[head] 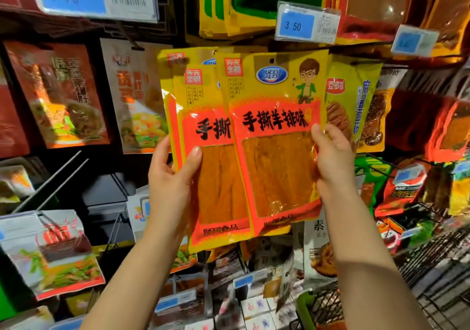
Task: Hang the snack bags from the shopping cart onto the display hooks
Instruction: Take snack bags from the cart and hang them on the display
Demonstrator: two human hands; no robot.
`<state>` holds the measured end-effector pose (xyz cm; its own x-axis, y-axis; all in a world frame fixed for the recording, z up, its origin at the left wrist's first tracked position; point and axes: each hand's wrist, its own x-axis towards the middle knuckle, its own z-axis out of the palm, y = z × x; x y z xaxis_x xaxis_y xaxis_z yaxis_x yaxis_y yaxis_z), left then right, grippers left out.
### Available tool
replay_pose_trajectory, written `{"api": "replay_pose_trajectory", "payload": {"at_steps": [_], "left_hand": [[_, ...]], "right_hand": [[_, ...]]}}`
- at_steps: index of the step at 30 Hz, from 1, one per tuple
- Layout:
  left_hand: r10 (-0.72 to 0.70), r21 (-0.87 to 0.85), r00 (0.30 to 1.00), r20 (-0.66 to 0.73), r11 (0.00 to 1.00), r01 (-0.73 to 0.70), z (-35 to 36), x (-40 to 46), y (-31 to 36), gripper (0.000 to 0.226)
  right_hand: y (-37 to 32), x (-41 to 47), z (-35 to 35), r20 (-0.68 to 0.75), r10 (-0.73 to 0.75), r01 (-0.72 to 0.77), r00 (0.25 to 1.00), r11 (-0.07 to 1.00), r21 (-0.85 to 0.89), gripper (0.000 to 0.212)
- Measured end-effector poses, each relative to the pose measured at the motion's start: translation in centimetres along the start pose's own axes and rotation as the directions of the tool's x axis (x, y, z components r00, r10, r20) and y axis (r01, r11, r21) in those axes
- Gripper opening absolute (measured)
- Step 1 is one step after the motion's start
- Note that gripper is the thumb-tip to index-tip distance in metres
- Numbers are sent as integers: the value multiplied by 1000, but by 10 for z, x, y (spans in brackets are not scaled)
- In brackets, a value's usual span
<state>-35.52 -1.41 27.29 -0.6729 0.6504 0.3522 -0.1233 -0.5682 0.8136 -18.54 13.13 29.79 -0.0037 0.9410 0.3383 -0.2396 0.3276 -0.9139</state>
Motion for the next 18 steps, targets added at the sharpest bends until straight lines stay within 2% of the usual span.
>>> {"api": "replay_pose_trajectory", "payload": {"at_steps": [2,4,7,9,11,12,14,15,18], "left_hand": [[-6,9,1000,-13,1000,6,1,-2,0,36],[-21,16,999,-29,1000,21,1,-3,0,37],[-33,34,999,-35,999,34,2,-4,-1,39],[-45,20,998,-43,999,46,2,-5,-3,35],[-56,-8,998,-39,998,56,2,-5,-5,30],[-60,-17,998,-37,998,59,2,-5,-5,29],[-56,-21,998,-35,998,55,3,-4,-6,29],[-52,-22,998,-35,998,52,3,-4,-7,29],[-58,-29,997,-44,998,56,4,-3,-8,31]], "right_hand": [[0,0,-2,-15,-117,116,993,992,-53,40],[-3,0,-6,42,-233,237,972,961,-146,59],[-11,0,-12,156,-287,320,945,909,-266,57],[-16,0,-14,212,-224,274,951,930,-244,51],[-18,-1,-19,287,-154,213,945,960,-185,32],[-19,-3,-21,324,-115,182,939,966,-184,37],[-20,-6,-24,421,-45,122,906,980,-156,69],[-19,-8,-24,460,-22,100,888,984,-145,77],[-17,-14,-22,496,24,45,868,991,-127,82]]}}
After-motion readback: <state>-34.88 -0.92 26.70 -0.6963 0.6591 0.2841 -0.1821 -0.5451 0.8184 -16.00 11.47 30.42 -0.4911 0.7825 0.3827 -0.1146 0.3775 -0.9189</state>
